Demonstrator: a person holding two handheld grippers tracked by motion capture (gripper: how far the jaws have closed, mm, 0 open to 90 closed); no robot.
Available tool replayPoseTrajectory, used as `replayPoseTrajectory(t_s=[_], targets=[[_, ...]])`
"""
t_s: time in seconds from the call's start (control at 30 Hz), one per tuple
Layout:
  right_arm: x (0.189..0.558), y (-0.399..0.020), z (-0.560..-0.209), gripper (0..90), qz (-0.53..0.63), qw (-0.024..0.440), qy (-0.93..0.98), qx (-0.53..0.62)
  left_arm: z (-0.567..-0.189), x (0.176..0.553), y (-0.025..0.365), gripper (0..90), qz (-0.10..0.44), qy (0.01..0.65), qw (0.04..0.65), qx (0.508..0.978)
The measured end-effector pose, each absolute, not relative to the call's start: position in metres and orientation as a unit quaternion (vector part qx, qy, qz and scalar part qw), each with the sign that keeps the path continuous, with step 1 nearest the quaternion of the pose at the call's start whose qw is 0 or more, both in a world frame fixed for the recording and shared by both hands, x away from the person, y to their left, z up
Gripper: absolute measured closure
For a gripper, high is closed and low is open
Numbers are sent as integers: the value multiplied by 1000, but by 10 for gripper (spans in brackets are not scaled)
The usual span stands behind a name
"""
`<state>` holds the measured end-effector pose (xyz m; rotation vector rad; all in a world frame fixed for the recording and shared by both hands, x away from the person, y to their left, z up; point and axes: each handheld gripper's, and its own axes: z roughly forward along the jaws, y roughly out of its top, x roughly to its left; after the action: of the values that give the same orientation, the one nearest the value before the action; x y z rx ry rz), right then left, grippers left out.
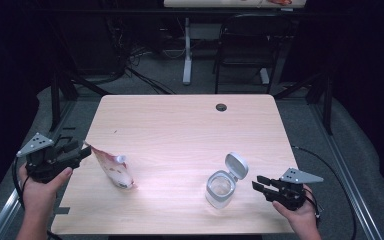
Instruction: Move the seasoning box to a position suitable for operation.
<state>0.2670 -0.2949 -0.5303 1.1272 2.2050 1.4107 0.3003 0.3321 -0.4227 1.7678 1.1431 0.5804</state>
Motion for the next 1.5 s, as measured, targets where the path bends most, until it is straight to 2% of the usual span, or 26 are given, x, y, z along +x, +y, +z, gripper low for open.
replayPoseTrajectory(t_s=[0.5, 1.13, 1.5], targets=[[266, -295, -531, 653, 487, 146, 767, 391, -418, 327, 329, 418, 192, 450, 470, 735], [262, -297, -521, 650, 516, 156, 749, 385, -417, 309, 332, 433, 178, 437, 478, 741], [264, -297, -526, 651, 507, 147, 754, 392, -413, 310, 340, 424, 159, 421, 484, 750]])
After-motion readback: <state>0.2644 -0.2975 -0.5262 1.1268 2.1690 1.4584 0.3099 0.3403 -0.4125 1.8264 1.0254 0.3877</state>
